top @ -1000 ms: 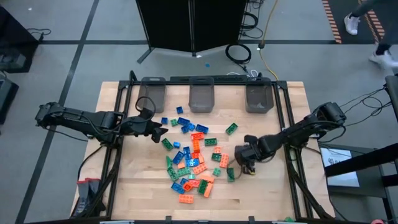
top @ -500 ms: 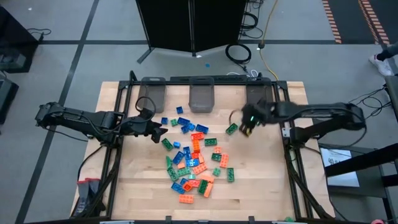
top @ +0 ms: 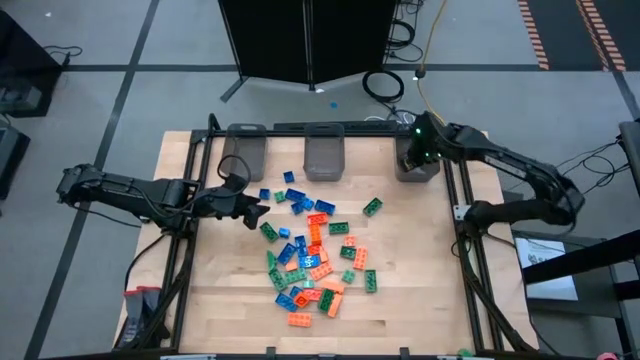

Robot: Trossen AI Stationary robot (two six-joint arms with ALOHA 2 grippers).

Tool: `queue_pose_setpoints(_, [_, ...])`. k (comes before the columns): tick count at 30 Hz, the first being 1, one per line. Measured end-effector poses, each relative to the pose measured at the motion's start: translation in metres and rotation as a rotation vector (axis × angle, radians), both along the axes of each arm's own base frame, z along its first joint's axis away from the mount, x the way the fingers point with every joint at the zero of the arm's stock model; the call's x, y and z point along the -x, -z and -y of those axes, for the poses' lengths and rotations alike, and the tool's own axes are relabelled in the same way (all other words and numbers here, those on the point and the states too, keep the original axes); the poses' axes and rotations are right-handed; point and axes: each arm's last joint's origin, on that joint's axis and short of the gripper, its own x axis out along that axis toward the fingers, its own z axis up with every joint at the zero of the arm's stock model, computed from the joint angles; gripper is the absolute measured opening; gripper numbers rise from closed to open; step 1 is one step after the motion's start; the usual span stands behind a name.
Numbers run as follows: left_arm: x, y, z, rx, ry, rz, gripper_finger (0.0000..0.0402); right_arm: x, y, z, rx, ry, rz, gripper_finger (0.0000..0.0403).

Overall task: Sort blocks
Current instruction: Put the blue game piece into the right black bin

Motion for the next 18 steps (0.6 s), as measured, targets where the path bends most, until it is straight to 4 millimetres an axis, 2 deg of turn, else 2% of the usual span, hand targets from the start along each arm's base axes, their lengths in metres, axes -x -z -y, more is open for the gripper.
queue_pose_setpoints(5, [0.000,0.000,0.000,0.001,0.000,0.001,0.0248,0.003,0.018,0.019,-0.077,0.008,-0.047,0.0120])
queue_pose_setpoints(12, [0.000,0.000,0.000,0.001,0.000,0.001,0.0248,0.003,0.023,0.025,-0.073,-0.057,-0.082,0.0122])
queue_pose_setpoints(14, [0.000,0.000,0.000,0.001,0.000,0.001,0.0248,0.003,0.023,0.025,-0.071,-0.064,-0.085,0.0162])
queue_pose_setpoints(18, [0.000,0.000,0.000,0.001,0.000,0.000,0.0248,0.002,0.023,0.026,-0.059,-0.063,-0.081,0.0286])
